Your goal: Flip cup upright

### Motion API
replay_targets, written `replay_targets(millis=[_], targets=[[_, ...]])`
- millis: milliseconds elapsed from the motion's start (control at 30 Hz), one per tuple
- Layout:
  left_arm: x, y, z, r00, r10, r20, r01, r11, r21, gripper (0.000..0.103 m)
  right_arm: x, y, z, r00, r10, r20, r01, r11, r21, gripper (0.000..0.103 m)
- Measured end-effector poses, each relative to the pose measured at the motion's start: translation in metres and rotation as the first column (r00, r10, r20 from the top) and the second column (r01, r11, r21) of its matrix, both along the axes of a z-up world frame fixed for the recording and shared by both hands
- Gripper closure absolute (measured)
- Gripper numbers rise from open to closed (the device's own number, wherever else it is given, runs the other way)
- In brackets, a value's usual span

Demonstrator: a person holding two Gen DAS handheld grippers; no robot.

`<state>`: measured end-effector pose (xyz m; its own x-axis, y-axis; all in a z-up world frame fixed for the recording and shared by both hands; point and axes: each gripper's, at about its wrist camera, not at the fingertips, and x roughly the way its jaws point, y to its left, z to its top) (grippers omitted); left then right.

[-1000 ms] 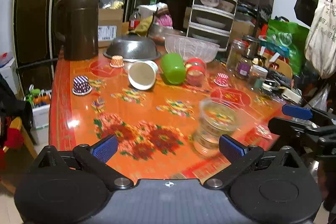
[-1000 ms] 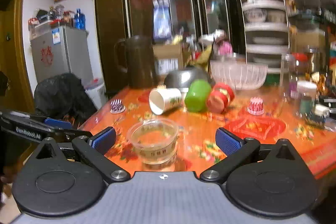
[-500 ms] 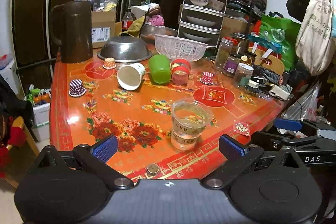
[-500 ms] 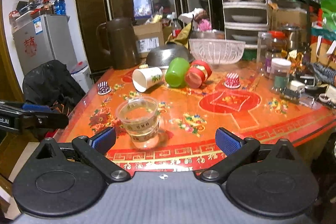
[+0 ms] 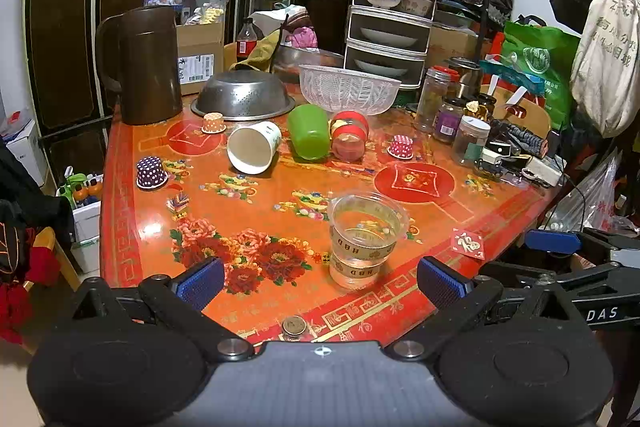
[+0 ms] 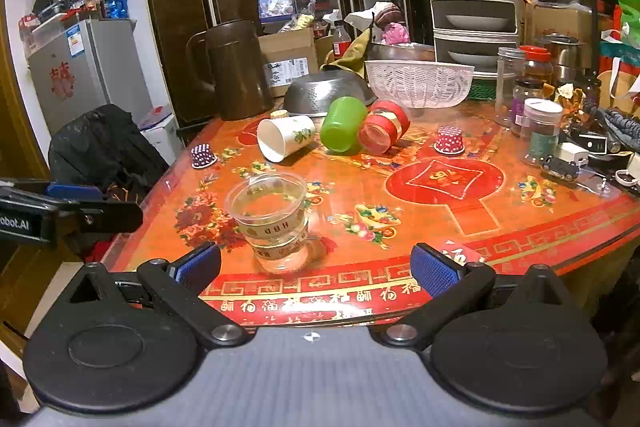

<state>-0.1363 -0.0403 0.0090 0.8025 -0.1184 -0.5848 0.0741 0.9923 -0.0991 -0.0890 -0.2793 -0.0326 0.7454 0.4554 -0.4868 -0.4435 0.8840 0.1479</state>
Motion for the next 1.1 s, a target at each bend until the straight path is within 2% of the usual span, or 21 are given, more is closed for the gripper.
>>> replay_targets(millis=[1100], targets=[[0.0028, -0.0012, -0.0062, 1.0, 0.005, -0.017, -0.005, 1.0, -0.005, 0.0, -0.0022, 0.0013, 0.0036, 1.0, 0.022, 0.014, -0.022, 1.0, 0.019, 0.001]])
